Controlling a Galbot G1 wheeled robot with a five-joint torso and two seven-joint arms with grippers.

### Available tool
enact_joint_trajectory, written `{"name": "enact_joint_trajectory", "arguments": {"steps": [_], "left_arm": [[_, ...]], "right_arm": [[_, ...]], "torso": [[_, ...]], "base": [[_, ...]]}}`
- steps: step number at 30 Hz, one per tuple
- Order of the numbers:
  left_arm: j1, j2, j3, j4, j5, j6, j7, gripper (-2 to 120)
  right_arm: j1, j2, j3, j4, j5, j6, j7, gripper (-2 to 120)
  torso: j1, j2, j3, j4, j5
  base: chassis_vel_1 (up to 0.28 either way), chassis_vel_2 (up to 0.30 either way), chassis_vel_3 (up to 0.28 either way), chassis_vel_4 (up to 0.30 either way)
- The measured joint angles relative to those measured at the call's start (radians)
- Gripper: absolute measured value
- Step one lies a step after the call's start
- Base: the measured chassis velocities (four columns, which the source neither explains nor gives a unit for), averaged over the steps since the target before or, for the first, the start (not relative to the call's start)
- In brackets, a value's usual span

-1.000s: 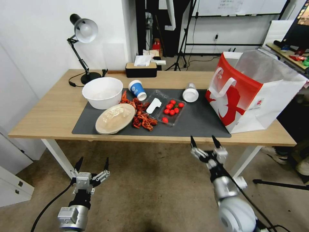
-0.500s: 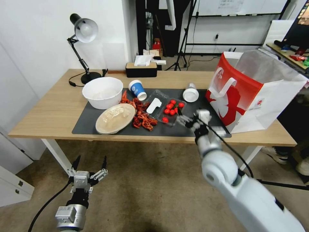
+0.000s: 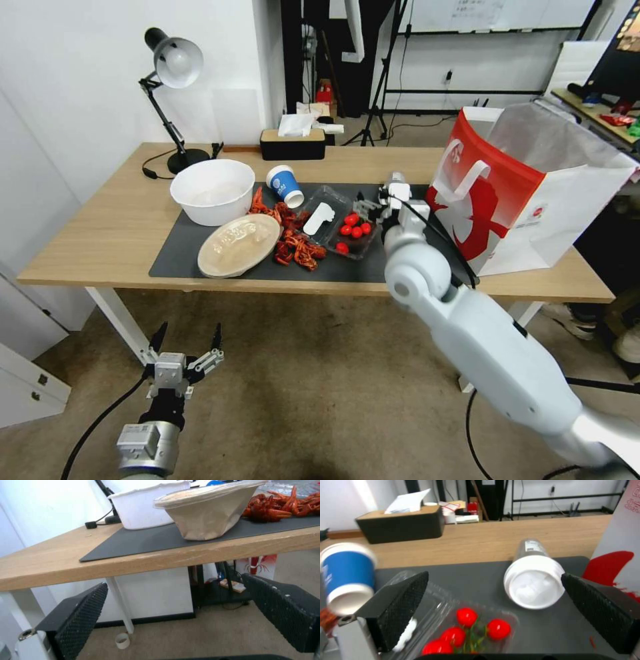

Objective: Pick up the trash from the table and place it into the takeout bag.

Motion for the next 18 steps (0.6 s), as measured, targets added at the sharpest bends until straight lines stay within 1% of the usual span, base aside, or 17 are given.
{"name": "enact_joint_trajectory", "arguments": {"steps": [3, 4, 6, 7, 9, 10, 13, 18], "left_arm": [[-0.001, 0.000, 0.001, 0.004, 0.000, 0.000, 0.000, 100], [-0.001, 0.000, 0.001, 0.004, 0.000, 0.000, 0.000, 100], [-0.001, -0.002, 0.002, 0.007, 0.000, 0.000, 0.000, 100], [-0.001, -0.002, 0.002, 0.007, 0.000, 0.000, 0.000, 100], [-0.003, -0.003, 0.003, 0.009, 0.000, 0.000, 0.000, 100], [-0.003, -0.003, 0.003, 0.009, 0.000, 0.000, 0.000, 100], [-0.006, -0.004, 0.006, 0.012, 0.005, 0.002, 0.000, 100], [-0.005, -0.007, 0.007, 0.007, 0.008, 0.009, 0.000, 100]], "right_arm": [[0.035, 0.014, -0.005, -0.050, 0.017, -0.002, 0.007, 100], [0.035, 0.014, -0.005, -0.050, 0.017, -0.002, 0.007, 100], [0.071, 0.032, -0.009, -0.108, 0.038, -0.004, 0.008, 100], [0.071, 0.032, -0.009, -0.108, 0.038, -0.004, 0.008, 100], [0.096, 0.049, -0.012, -0.162, 0.050, -0.008, 0.009, 100], [0.096, 0.049, -0.012, -0.162, 0.050, -0.008, 0.009, 100], [0.126, 0.072, -0.016, -0.237, 0.055, -0.012, 0.009, 100], [0.155, 0.094, -0.020, -0.298, 0.055, -0.015, 0.009, 100]], "torso": [[0.000, 0.000, 0.000, -0.0001, 0.0002], [0.000, 0.000, 0.000, -0.0001, 0.0002], [0.000, 0.000, 0.000, -0.0001, 0.0001], [0.000, 0.000, 0.000, -0.0001, 0.0001], [0.000, 0.000, 0.000, 0.0000, 0.0002], [0.000, 0.000, 0.000, 0.0000, 0.0002], [0.000, 0.000, 0.000, -0.0002, 0.0003], [0.000, 0.000, 0.000, -0.0002, 0.0004]], "base": [[0.000, 0.000, 0.000, 0.000], [0.000, 0.000, 0.000, 0.000], [0.000, 0.000, 0.000, 0.000], [0.000, 0.000, 0.000, 0.000], [0.000, 0.000, 0.000, 0.000], [0.000, 0.000, 0.000, 0.000], [0.000, 0.000, 0.000, 0.000], [0.000, 0.000, 0.000, 0.000]]}}
